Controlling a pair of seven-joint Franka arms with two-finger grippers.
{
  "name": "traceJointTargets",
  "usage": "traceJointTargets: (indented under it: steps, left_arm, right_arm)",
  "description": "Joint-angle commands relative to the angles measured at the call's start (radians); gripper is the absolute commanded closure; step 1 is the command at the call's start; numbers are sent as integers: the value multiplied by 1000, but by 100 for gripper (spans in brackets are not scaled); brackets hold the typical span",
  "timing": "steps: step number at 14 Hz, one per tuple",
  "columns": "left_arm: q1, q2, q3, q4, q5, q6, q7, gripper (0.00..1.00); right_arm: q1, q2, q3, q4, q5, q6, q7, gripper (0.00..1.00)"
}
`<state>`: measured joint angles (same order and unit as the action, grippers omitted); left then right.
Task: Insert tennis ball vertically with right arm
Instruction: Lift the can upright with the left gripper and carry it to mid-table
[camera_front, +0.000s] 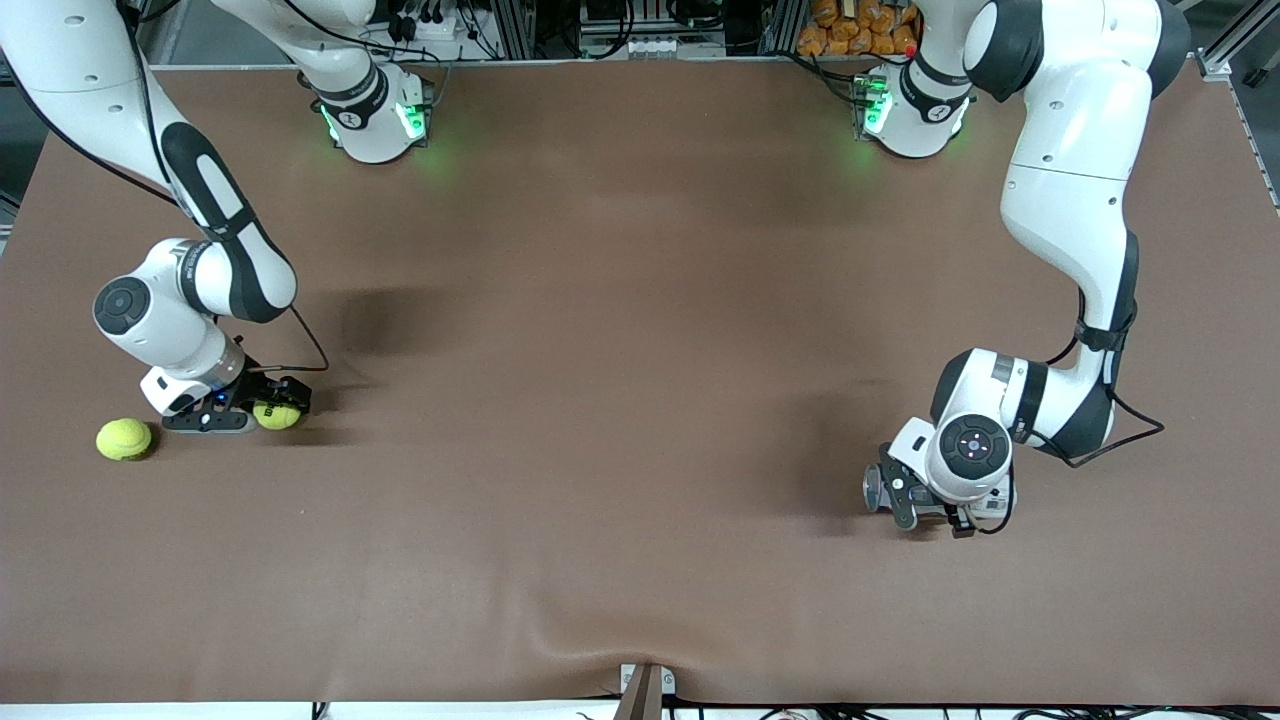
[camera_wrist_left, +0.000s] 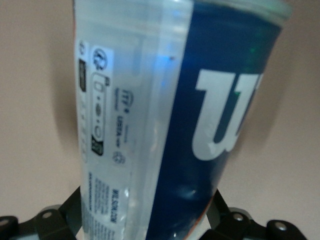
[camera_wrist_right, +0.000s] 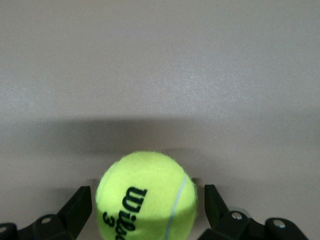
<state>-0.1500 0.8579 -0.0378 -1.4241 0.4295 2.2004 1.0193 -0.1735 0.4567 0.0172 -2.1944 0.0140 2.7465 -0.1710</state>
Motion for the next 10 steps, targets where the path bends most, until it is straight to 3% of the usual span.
traceJointTargets:
  steps: [1,3,5,6,7,9,10]
  left_arm:
    - [-5,12,-2,14,28,9,15,14]
    - [-5,12,-2,14,26,10,37,25]
    - [-6,12,-2,17,26,10,39,25]
    - [-8,9,-5,19,26,10,45,25]
    - [-8,1,-8,21,25,10,54,24]
    - [-11,-10,-34,30,25,10,59,24]
    - [-10,-16,-48,36,17,10,59,24]
  right_arm:
    - [-9,26,10,19,6,19,-5,0]
    - [-9,28,10,19,6,19,-5,0]
    - [-9,28,10,19,6,19,-5,0]
    - [-9,28,10,18,6,18,-5,9]
    - [-9,28,10,18,6,18,-5,62]
    - [-11,27,10,18,6,16,-11,99]
    - [-11,20,12,18,4,13,-12,100]
